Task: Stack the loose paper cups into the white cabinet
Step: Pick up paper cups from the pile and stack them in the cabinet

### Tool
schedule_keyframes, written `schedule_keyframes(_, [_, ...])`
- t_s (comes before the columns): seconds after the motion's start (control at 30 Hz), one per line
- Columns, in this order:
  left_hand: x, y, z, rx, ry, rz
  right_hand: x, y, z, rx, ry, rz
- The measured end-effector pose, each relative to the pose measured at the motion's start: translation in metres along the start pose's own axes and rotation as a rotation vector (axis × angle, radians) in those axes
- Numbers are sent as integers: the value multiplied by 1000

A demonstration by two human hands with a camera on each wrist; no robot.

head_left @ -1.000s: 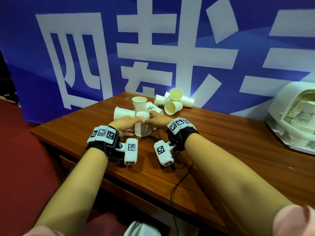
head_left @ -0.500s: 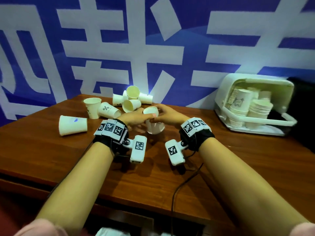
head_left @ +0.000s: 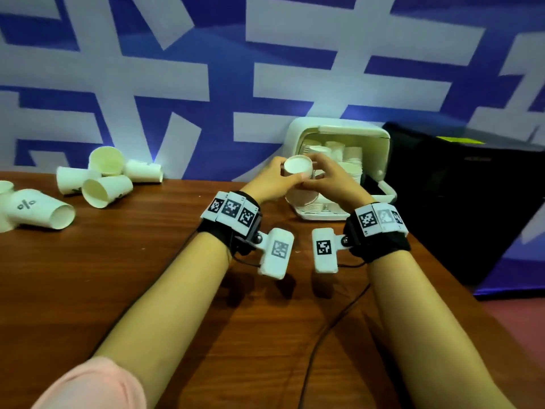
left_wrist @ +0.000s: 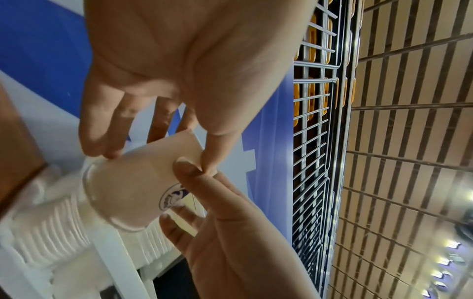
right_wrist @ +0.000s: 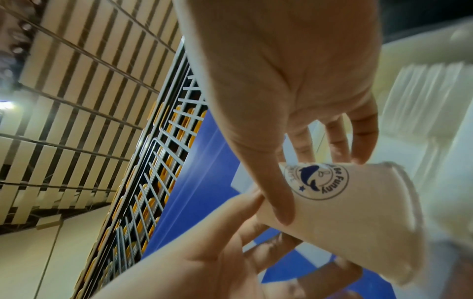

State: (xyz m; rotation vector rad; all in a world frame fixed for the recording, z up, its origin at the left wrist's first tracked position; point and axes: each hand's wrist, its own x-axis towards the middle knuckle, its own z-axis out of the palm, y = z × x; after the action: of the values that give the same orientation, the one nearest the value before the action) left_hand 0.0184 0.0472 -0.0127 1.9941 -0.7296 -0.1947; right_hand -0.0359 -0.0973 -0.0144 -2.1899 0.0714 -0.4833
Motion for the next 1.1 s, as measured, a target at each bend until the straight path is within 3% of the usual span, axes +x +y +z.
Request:
schedule_keyframes(0.43, [87, 38, 111, -73, -152, 282, 20, 80, -119, -47, 417, 166])
schedule_keyframes(0.63, [103, 40, 134, -110, -221, 292, 26, 105, -107, -17, 652, 217])
schedule_keyframes(1.1, [115, 23, 154, -97, -308, 292, 32, 144, -93, -33, 823, 219])
